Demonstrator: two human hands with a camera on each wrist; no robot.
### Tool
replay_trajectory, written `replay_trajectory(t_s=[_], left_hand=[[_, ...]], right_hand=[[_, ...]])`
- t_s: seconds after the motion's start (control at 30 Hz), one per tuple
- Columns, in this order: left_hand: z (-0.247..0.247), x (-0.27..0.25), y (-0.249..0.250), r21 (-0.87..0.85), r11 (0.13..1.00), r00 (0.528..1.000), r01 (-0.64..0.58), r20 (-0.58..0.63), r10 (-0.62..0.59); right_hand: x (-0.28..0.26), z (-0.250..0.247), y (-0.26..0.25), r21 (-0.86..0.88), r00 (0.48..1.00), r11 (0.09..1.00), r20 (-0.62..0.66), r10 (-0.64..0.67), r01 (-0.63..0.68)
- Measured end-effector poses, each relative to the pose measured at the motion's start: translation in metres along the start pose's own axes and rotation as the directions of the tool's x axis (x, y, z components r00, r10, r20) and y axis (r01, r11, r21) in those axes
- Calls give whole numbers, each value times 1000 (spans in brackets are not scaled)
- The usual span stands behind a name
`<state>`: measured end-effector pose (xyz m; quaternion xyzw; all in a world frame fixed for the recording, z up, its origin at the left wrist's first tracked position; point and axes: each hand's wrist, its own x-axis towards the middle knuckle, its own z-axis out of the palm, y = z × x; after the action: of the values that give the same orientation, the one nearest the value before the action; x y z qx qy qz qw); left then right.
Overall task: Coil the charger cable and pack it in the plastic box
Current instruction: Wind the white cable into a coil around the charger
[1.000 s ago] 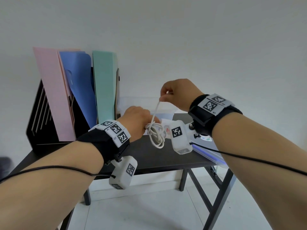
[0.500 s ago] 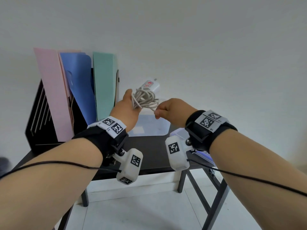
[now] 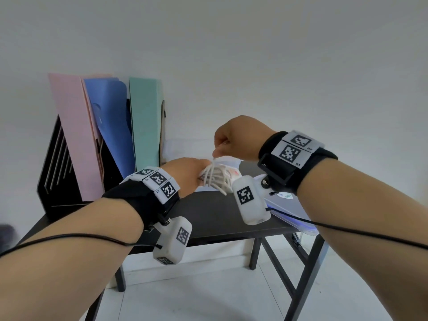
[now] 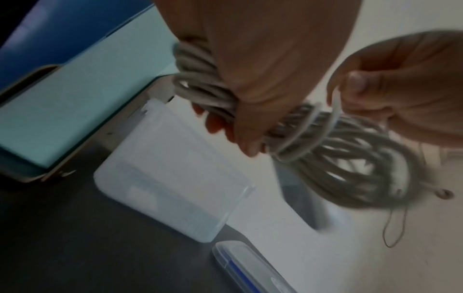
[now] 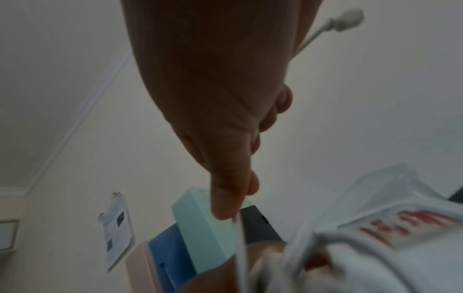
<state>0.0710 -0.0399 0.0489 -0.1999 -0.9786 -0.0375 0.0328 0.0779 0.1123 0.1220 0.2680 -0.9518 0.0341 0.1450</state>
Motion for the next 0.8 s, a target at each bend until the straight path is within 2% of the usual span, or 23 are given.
replay_trajectory(t_s=[0.1,0.17,0.23,0.33,0.43,0.57,0.6,0.67,0.73,0.8], left_hand=[[-5,-6,3,-58,988,989,-144,-40,142],[-7,-10,5,-127,973,981,-193,-58,187],[-9,-13,9,-229,946,969,-231,-137,204],[-11,-15,13,-392,892,957,-225,-260,127],[-10,-11,14,-592,780,952,-203,-307,15],[-9,-3,17,-808,551,920,-207,-353,-173],[-10,-1,18,-828,522,909,-204,-358,-212],[-10,2,18,-845,498,894,-195,-361,-264],[-7,6,15,-859,487,878,-158,-348,-329],[-4,9,11,-840,532,854,-109,-352,-382]], right_hand=[[-5,4,15,192,997,979,-33,71,-63],[-9,7,28,291,989,949,-45,143,-124],[-16,14,40,379,977,907,-29,211,-185],[-27,28,49,574,957,784,0,290,-238],[-35,34,54,675,937,680,47,346,-285],[-37,39,57,788,948,549,138,286,-280],[-36,39,56,808,948,519,147,281,-279],[-34,39,48,804,946,520,159,282,-290],[-33,37,37,738,950,608,148,276,-292],[-33,34,26,666,958,695,115,263,-271]])
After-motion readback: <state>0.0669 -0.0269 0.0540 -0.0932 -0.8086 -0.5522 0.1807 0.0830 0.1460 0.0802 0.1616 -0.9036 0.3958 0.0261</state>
